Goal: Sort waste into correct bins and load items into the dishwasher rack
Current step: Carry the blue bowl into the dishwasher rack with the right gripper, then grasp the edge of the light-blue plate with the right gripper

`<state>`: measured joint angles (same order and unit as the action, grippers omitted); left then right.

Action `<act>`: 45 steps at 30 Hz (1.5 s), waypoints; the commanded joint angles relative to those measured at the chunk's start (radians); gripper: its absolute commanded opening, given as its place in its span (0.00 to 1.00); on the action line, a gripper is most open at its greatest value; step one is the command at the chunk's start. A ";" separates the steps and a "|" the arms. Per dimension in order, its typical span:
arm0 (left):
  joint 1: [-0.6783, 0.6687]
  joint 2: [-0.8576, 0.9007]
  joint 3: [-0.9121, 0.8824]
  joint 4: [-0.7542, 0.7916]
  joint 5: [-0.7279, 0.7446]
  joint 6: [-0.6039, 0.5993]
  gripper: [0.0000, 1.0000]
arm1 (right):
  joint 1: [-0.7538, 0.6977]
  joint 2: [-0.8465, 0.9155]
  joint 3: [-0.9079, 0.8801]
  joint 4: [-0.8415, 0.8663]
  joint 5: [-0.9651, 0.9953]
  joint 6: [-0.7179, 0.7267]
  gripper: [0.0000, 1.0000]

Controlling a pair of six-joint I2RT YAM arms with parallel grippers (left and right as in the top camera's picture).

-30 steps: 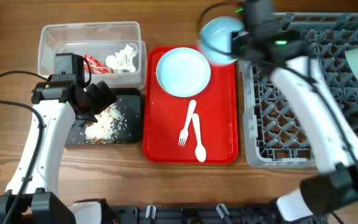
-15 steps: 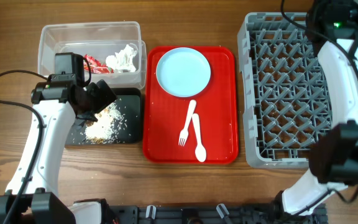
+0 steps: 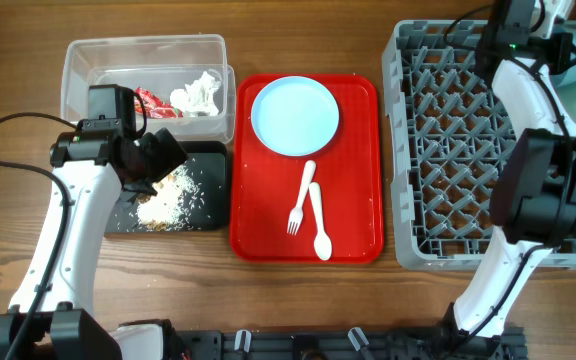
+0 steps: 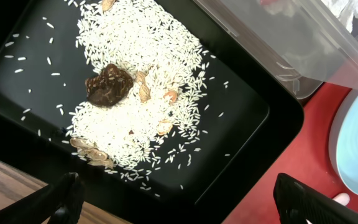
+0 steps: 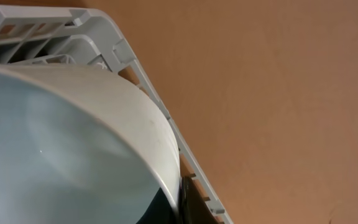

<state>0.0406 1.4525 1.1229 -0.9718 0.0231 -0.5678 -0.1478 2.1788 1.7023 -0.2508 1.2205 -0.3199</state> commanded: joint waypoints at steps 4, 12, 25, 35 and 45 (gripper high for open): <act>0.005 -0.016 0.003 0.002 -0.013 -0.017 0.98 | 0.016 0.021 -0.013 -0.150 -0.069 0.090 0.32; 0.005 -0.016 0.003 0.002 -0.013 -0.017 0.98 | 0.060 -0.108 -0.013 -0.339 -0.390 0.173 0.60; 0.005 -0.016 0.003 0.002 -0.013 -0.016 1.00 | 0.238 -0.377 -0.016 -0.559 -1.584 0.362 0.78; 0.005 -0.016 0.003 -0.006 -0.013 -0.016 1.00 | 0.510 -0.069 -0.016 -0.577 -1.167 0.705 0.69; 0.005 -0.016 0.003 -0.010 -0.013 -0.017 1.00 | 0.515 0.066 -0.020 -0.568 -1.223 0.819 0.25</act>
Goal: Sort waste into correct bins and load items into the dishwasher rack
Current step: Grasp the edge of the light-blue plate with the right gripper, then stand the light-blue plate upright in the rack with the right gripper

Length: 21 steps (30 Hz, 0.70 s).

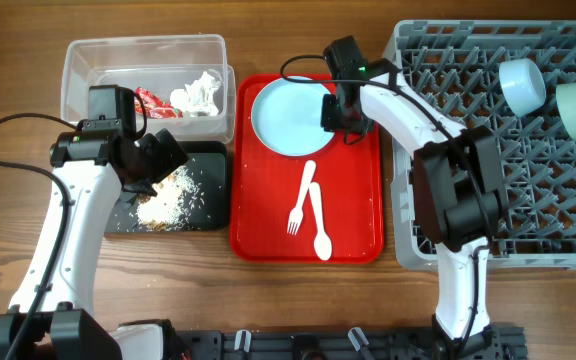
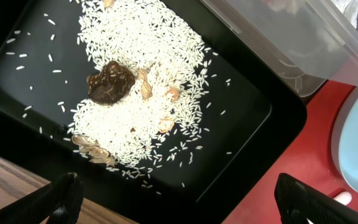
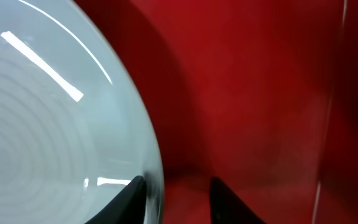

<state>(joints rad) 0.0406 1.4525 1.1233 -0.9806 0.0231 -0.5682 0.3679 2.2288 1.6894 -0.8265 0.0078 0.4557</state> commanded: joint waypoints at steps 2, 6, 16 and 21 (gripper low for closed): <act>0.005 -0.016 0.003 -0.001 -0.013 -0.016 1.00 | -0.001 0.016 -0.006 0.016 -0.033 0.043 0.11; 0.005 -0.016 0.003 -0.001 -0.013 -0.016 1.00 | -0.022 -0.015 -0.005 0.018 -0.032 0.037 0.04; 0.005 -0.016 0.003 0.000 -0.013 -0.016 1.00 | -0.243 -0.555 0.001 0.137 0.370 -0.536 0.04; 0.005 -0.016 0.003 0.000 -0.013 -0.016 1.00 | -0.344 -0.579 -0.001 0.232 0.859 -0.744 0.04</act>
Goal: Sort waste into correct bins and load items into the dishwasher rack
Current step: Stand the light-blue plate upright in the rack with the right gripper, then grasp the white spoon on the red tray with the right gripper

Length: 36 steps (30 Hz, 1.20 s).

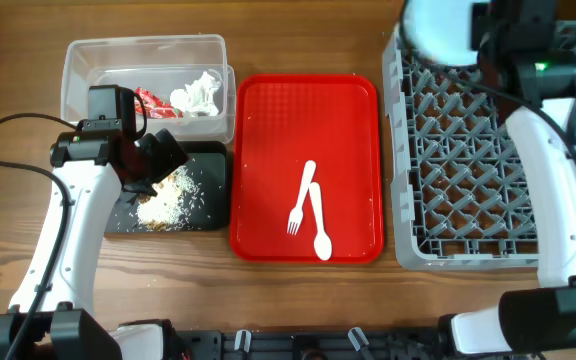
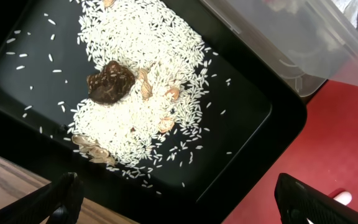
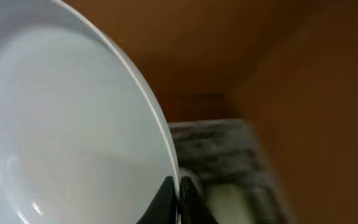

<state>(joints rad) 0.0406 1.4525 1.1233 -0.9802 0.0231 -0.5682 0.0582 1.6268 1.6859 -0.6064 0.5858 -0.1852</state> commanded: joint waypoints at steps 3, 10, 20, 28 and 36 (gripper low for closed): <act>0.005 -0.016 0.003 -0.001 -0.013 -0.016 1.00 | -0.053 0.074 -0.013 -0.001 0.307 -0.097 0.04; 0.005 -0.016 0.003 0.000 -0.013 -0.016 1.00 | -0.051 0.239 -0.061 -0.121 0.248 0.130 0.04; 0.005 -0.016 0.003 0.003 -0.013 -0.016 1.00 | -0.048 -0.043 -0.060 -0.239 -0.454 0.136 0.74; 0.005 -0.016 0.003 0.004 -0.013 -0.016 1.00 | 0.230 0.002 -0.205 -0.572 -0.869 0.298 0.75; 0.005 -0.016 0.003 0.002 -0.013 -0.016 1.00 | 0.559 0.198 -0.505 -0.319 -0.683 0.531 0.74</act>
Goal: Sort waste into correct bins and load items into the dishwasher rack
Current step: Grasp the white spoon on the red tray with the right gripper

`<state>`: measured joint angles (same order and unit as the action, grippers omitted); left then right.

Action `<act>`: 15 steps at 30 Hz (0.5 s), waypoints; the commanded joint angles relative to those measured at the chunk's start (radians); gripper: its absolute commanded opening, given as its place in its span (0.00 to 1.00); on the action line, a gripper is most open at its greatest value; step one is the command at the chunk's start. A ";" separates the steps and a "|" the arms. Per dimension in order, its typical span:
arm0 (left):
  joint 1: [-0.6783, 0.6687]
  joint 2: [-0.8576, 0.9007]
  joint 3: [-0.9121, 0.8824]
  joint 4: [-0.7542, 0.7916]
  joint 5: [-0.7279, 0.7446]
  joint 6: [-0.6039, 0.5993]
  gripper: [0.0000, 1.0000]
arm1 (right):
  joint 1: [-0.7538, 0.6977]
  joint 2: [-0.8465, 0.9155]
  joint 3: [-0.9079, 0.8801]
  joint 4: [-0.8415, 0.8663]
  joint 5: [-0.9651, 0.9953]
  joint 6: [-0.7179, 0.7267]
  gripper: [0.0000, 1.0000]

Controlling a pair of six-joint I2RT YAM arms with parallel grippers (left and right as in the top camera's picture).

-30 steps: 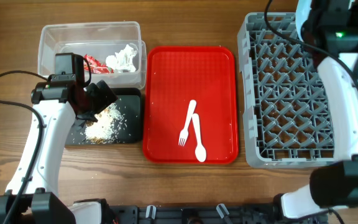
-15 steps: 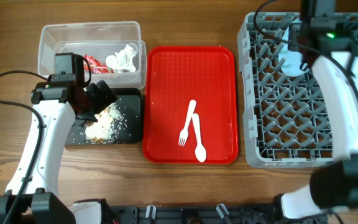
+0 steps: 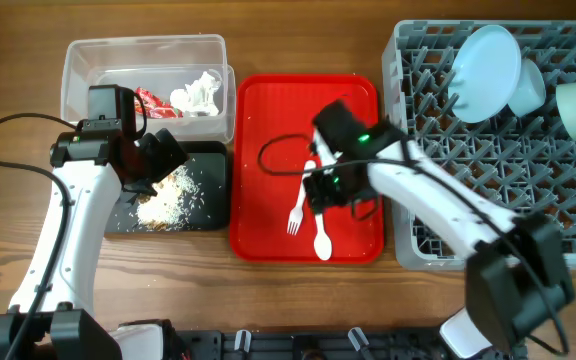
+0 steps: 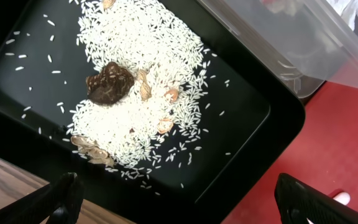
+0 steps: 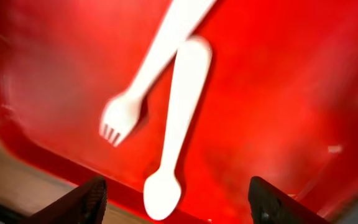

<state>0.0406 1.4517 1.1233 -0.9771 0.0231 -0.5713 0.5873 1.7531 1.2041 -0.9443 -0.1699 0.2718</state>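
Observation:
A white fork [image 3: 299, 207] and a white spoon [image 3: 319, 226] lie side by side on the red tray [image 3: 268, 120]. My right gripper [image 3: 324, 190] hovers open just above them. In the right wrist view the spoon [image 5: 178, 124] and fork [image 5: 143, 82] lie ahead of the open gripper [image 5: 176, 208], with nothing between its fingers. The light blue plate [image 3: 483, 60] stands in the grey dishwasher rack [image 3: 438, 150]. My left gripper [image 4: 185, 208] is open above the black tray [image 4: 253, 124] of rice [image 4: 135, 81].
A clear bin [image 3: 88, 60] with a crumpled tissue and a red wrapper stands at the back left. Two cups [image 3: 528, 88] and a yellow object sit in the rack. A dark lump [image 4: 109, 82] lies in the rice.
The plate was in my right gripper, held high over the rack's back corner; now it stands in the rack. The right gripper is open above the fork and spoon. The left arm has not moved.
My right gripper was at the rack's far right by a cup while the plate lay on the red tray. Then it was at the plate's edge on the tray. Then it held the plate over the rack. Now the plate is racked and the gripper is over the cutlery.

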 commanded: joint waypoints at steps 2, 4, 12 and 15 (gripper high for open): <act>0.005 -0.015 0.003 -0.001 -0.013 -0.013 1.00 | 0.048 0.137 -0.024 0.027 0.073 0.101 0.68; 0.005 -0.015 0.003 -0.001 -0.013 -0.013 1.00 | 0.049 0.174 -0.024 0.025 0.079 0.138 0.55; 0.005 -0.015 0.003 -0.001 -0.013 -0.013 1.00 | 0.049 0.190 -0.035 0.010 0.084 0.185 0.24; 0.005 -0.015 0.003 -0.004 -0.013 -0.013 1.00 | 0.049 0.189 -0.035 0.004 0.084 0.184 0.18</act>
<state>0.0406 1.4521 1.1233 -0.9775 0.0231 -0.5713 0.6308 1.9144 1.1839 -0.9340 -0.1024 0.4458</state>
